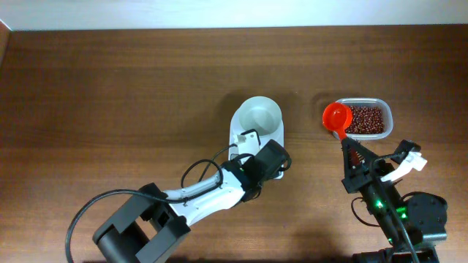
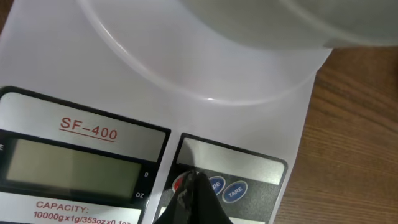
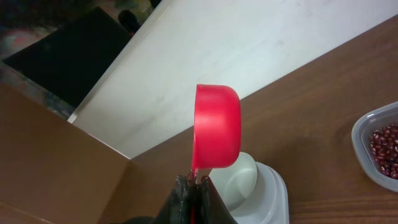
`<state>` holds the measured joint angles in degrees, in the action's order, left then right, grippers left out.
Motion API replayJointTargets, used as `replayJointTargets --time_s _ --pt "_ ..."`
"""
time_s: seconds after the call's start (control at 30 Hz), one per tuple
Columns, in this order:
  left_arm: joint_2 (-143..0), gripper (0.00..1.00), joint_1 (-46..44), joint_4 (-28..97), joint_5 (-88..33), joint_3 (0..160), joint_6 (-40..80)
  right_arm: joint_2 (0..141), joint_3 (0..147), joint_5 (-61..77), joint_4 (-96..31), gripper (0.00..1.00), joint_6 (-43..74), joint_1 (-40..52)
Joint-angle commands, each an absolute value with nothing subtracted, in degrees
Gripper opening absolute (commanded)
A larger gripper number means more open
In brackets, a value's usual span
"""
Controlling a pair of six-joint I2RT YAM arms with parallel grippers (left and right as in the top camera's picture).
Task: Scoop and weigh 50g on scale
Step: 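Release the scoop from the left gripper and carry it right, then retract the left gripper and reorient the scoop in the right gripper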
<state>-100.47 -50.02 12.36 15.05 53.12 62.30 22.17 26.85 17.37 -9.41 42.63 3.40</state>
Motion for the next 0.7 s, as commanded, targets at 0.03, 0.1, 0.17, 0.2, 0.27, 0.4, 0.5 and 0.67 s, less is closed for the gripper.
replayJointTargets --time_s 0.03,0.1,0.17,0.2,0.27,0.4,0.5,0.67 --pt "-101.6 0.0 -50.3 12.3 15.7 53.4 61.4 21.8 27.1 16.7 -9.1 0.04 42.0 2.9" --pt "-101.7 0.0 -50.3 12.4 15.7 53.4 61.4 21.8 27.1 16.6 -9.1 0.04 42.0 2.9" --pt "-101.7 0.0 -50.3 12.5 15.6 53.4 61.4 21.8 27.1 16.7 -9.1 0.04 42.0 2.9" --pt "-101.8 0.0 -50.3 12.5 15.6 53.4 61.4 21.8 27.1 16.7 -9.1 0.04 42.0 2.9" --pt "-102.7 0.0 -50.3 12.4 15.6 53.4 61.4 21.8 27.1 16.6 -9.1 0.04 42.0 2.9" --pt "-103.6 0.0 -50.3 12.1 15.4 53.4 61.4 21.8 27.1 16.6 -9.1 0.04 42.0 2.9" --pt "-104.0 0.0 -50.3 12.2 15.5 53.4 61.4 21.8 27.1 16.6 -9.1 0.04 42.0 2.9" --pt "-104.1 0.0 -50.2 13.9 16.3 53.4 61.4 21.8 27.1 16.6 -9.1 0.04 42.0 2.9"
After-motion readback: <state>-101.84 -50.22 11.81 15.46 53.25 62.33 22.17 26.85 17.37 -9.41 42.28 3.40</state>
